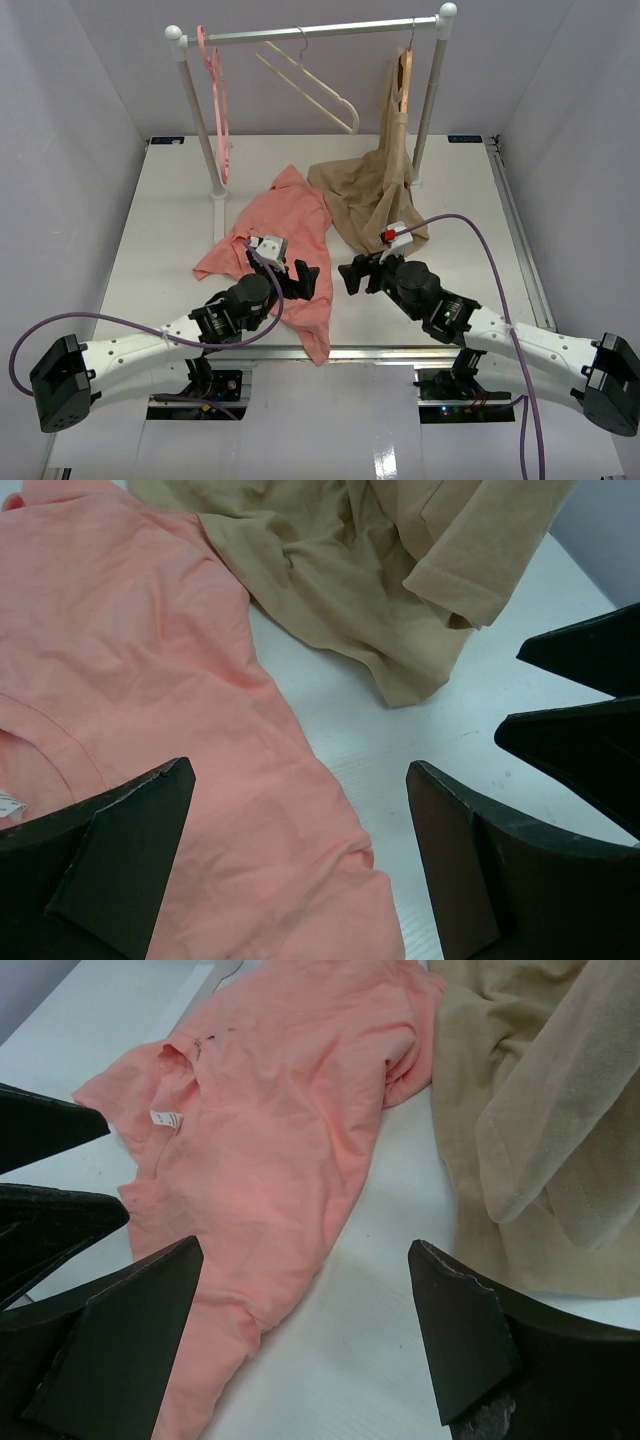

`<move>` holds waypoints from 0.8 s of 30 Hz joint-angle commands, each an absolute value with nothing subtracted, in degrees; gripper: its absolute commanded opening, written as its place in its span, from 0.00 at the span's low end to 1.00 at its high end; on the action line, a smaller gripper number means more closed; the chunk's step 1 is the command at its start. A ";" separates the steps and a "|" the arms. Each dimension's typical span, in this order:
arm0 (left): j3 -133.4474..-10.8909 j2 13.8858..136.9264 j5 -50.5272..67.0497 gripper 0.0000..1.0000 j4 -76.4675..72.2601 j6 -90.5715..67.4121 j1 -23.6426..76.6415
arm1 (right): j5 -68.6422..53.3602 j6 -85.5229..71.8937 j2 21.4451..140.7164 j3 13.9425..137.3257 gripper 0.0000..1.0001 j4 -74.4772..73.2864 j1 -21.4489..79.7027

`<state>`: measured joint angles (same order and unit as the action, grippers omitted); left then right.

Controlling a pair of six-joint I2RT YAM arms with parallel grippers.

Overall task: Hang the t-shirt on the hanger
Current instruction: Pick up the T-shirt from the center of the board.

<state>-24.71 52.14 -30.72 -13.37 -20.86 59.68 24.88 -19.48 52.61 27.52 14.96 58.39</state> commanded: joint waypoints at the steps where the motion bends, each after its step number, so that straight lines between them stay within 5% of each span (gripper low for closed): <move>1: -24.89 50.10 -32.31 0.98 -13.72 -20.73 59.41 | 24.61 -19.80 53.08 30.23 0.90 16.60 58.54; 12: -17.72 32.26 -45.35 0.97 -14.79 -22.40 59.50 | 13.81 -17.93 65.18 38.75 0.99 13.28 59.35; 24: -17.15 30.95 -47.66 0.97 -14.49 -22.41 59.85 | 7.61 -20.65 87.05 44.42 0.85 12.23 61.08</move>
